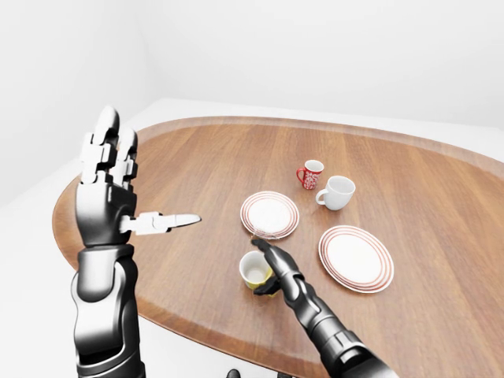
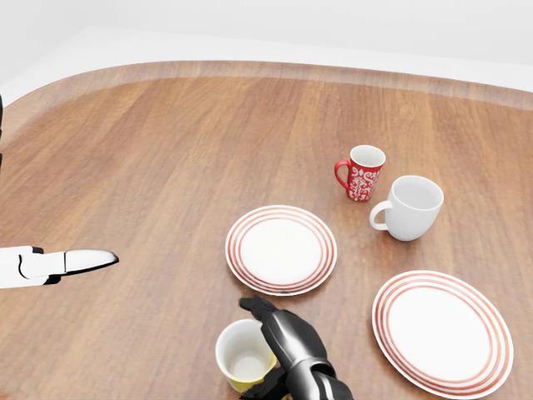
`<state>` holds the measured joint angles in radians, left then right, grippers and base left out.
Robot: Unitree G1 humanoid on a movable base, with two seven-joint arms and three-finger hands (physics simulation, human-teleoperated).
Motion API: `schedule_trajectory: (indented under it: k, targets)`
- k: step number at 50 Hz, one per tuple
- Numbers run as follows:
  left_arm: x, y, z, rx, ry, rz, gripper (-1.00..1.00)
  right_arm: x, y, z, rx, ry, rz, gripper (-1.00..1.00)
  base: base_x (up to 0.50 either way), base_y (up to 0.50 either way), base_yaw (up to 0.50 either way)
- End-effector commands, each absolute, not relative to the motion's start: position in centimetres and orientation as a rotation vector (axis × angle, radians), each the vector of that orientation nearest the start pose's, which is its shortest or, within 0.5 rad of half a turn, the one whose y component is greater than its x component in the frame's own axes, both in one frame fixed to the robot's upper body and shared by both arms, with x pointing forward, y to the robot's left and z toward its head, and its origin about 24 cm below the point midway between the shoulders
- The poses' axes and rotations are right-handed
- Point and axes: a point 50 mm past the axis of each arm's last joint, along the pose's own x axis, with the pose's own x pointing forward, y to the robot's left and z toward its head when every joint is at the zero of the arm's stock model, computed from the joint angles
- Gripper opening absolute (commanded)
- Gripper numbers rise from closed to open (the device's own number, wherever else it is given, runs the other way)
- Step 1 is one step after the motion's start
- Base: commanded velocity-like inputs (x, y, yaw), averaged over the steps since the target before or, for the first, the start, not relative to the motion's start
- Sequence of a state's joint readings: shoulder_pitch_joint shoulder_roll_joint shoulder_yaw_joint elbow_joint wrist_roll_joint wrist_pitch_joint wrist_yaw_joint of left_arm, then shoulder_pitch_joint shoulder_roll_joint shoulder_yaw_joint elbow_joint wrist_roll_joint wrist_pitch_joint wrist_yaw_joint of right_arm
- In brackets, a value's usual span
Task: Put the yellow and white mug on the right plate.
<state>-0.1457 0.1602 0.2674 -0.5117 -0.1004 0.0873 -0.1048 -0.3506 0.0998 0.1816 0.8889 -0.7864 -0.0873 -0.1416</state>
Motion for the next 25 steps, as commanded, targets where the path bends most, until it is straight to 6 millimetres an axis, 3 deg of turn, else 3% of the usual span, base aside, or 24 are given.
schedule_trajectory:
  k: [1, 13, 25]
  targets:
    - [23.7, 20.7, 19.3, 0.127, -0.589, 0.065, 0.88, 27.2, -6.2, -5.2, -0.826, 0.253, 0.386, -1.0, 0.0, 0.0, 0.0]
    - [23.8, 20.6, 19.3, 0.127, -0.585, 0.065, 0.89, 27.3, -6.3, -4.9, -0.823, 0.245, 0.373, -1.0, 0.0, 0.0, 0.0]
    - [23.7, 20.6, 19.5, 0.126, -0.595, 0.065, 0.88, 28.6, -7.9, -2.6, -0.846, 0.226, 0.296, -1.0, 0.0, 0.0, 0.0]
